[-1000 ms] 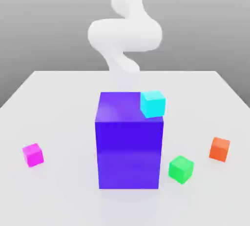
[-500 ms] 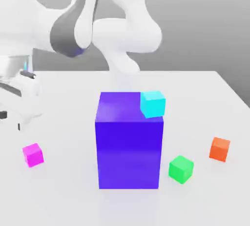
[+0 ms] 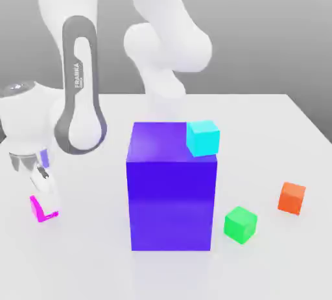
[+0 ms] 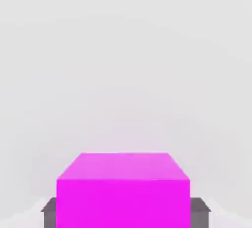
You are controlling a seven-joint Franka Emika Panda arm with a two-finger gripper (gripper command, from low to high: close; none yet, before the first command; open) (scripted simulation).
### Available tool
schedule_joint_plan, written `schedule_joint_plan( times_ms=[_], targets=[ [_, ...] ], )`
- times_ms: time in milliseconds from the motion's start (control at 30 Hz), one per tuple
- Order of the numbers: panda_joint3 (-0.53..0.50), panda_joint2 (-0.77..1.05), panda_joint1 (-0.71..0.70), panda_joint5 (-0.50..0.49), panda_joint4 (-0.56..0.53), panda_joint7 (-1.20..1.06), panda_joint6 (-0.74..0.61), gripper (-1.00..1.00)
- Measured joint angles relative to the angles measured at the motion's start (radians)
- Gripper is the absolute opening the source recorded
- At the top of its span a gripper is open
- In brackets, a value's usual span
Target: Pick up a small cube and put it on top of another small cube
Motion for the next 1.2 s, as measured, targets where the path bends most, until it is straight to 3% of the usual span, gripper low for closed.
schedule_joint_plan(
  times_ms=[133,267,367,600,1200],
  targets=[
    [-0.038,-0.046,0.03,-0.035,-0.011,0.028,-0.036,-1.0],
    [-0.117,-0.188,0.076,-0.177,-0.042,0.134,-0.142,-1.0],
    [-0.108,-0.182,0.084,-0.199,0.026,0.124,-0.229,-1.0],
    [-0.046,-0.079,0.113,-0.212,0.253,0.044,-0.42,-1.0],
    [0.256,-0.183,0.368,-0.322,0.23,-0.279,-0.502,-1.0]
  ],
)
